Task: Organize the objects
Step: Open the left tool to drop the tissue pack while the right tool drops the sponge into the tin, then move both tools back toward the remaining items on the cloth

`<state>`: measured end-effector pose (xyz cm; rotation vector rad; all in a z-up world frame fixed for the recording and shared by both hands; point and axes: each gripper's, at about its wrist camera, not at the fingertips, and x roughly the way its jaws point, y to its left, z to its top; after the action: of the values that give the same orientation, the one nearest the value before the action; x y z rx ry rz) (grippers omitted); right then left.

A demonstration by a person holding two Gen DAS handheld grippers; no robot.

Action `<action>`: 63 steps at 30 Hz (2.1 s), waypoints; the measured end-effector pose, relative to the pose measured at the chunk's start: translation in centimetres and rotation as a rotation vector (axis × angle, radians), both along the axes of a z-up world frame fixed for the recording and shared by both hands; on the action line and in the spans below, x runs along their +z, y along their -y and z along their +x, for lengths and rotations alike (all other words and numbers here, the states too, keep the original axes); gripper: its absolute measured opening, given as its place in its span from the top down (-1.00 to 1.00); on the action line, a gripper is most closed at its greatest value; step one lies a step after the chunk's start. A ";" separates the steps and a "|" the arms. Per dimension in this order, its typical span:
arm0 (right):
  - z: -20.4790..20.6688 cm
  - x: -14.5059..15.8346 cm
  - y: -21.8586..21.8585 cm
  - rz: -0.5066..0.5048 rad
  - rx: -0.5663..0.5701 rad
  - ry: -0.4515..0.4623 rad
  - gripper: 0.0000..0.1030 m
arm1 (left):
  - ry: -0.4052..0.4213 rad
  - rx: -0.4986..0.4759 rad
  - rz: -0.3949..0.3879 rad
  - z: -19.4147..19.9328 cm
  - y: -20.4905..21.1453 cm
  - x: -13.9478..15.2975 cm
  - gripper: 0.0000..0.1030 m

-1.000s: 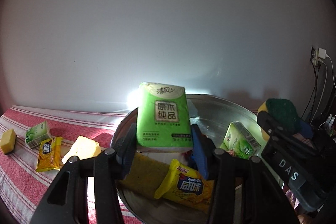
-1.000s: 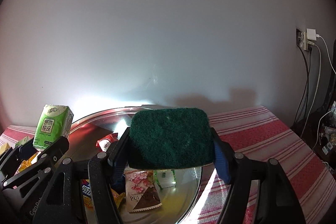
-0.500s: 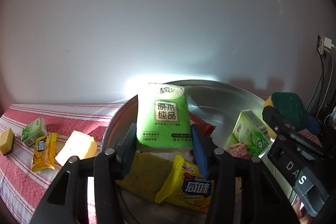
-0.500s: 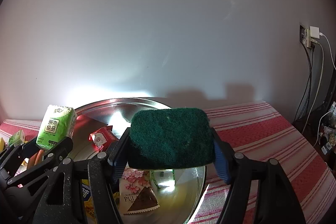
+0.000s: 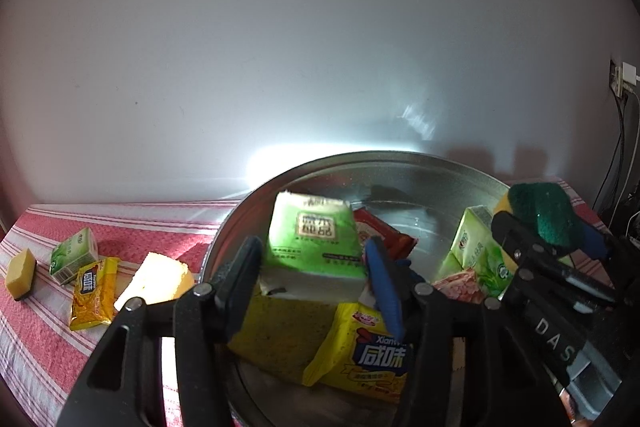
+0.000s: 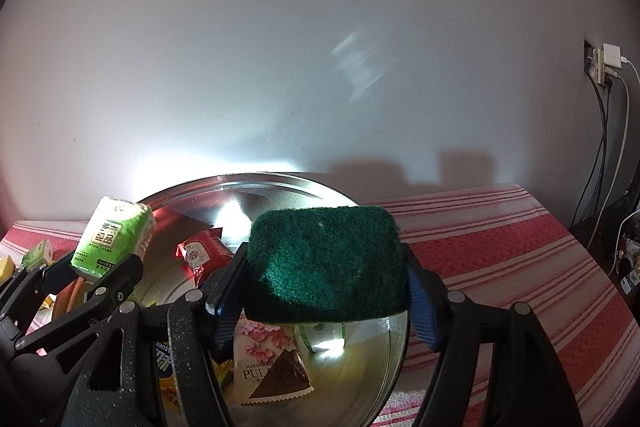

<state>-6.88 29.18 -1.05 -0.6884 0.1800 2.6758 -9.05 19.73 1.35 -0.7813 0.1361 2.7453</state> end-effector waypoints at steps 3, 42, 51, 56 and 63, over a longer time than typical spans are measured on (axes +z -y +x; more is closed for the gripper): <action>-0.4 -0.2 0.0 0.003 0.000 0.023 -0.39 | -0.008 0.031 -0.011 0.0 0.3 0.1 -0.43; 1.6 0.5 3.9 0.051 0.037 -0.073 -0.46 | -0.151 0.224 0.025 3.1 8.3 0.4 -0.99; 2.0 0.1 5.2 0.092 0.045 -0.095 -0.46 | -0.152 0.256 0.053 4.3 11.2 0.5 -0.99; 2.2 0.1 5.7 0.087 0.036 -0.104 -0.46 | -0.146 0.246 0.048 4.5 11.5 0.4 -0.99; 2.1 0.0 6.9 0.109 0.038 -0.099 -0.46 | -0.139 0.220 0.033 4.7 11.7 0.4 -0.99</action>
<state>-4.75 22.27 -1.09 -0.5317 0.0474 2.7345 -4.31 8.05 1.78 -0.6295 0.0344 3.0013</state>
